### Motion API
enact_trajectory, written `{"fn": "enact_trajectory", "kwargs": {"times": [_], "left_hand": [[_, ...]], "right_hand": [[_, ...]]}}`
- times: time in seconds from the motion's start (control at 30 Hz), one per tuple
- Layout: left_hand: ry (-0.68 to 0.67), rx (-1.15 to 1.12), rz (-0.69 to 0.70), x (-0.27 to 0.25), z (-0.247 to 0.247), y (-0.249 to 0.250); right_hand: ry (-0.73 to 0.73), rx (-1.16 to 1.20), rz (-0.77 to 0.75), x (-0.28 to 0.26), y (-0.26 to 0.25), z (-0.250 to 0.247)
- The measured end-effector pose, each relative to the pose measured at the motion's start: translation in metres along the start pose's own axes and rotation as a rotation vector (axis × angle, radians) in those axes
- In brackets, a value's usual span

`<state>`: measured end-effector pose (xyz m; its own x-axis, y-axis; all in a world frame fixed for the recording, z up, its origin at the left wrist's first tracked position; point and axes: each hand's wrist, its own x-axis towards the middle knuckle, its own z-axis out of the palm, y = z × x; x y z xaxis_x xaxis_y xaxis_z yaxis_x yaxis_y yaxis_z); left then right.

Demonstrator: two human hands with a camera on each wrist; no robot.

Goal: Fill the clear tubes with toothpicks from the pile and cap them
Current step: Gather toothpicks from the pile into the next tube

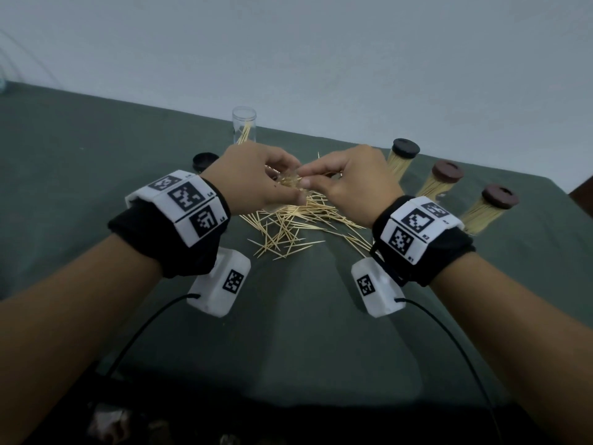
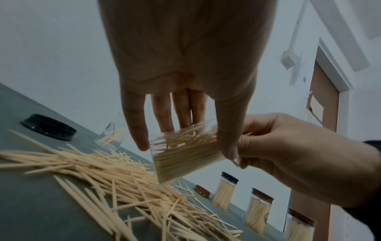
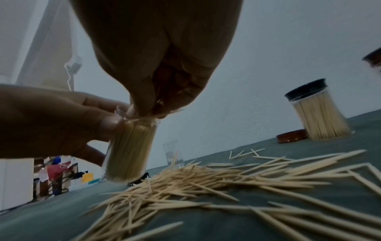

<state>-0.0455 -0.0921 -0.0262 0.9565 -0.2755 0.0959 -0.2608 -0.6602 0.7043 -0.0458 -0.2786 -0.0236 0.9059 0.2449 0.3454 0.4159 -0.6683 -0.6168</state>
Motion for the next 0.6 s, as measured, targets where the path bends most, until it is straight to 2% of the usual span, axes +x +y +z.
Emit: {"fn": "enact_trajectory", "kwargs": {"times": [0.13,0.37,0.53,0.6], "left_hand": [[-0.02,0.008,0.015,0.0,0.001,0.002],[-0.006,-0.009,-0.005,0.0,-0.002,-0.003],[-0.035,0.014,0.001,0.0,0.004,-0.001],[-0.038,0.01,0.004,-0.001,0.005,-0.001]], "right_hand": [[0.007,-0.128,-0.095,0.002,0.002,0.003],[-0.222,-0.218,-0.036,0.0,0.006,-0.007],[-0.175,-0.286,-0.09,0.0,0.002,-0.005],[-0.13,-0.232,-0.069,0.001,0.0,-0.004]]}}
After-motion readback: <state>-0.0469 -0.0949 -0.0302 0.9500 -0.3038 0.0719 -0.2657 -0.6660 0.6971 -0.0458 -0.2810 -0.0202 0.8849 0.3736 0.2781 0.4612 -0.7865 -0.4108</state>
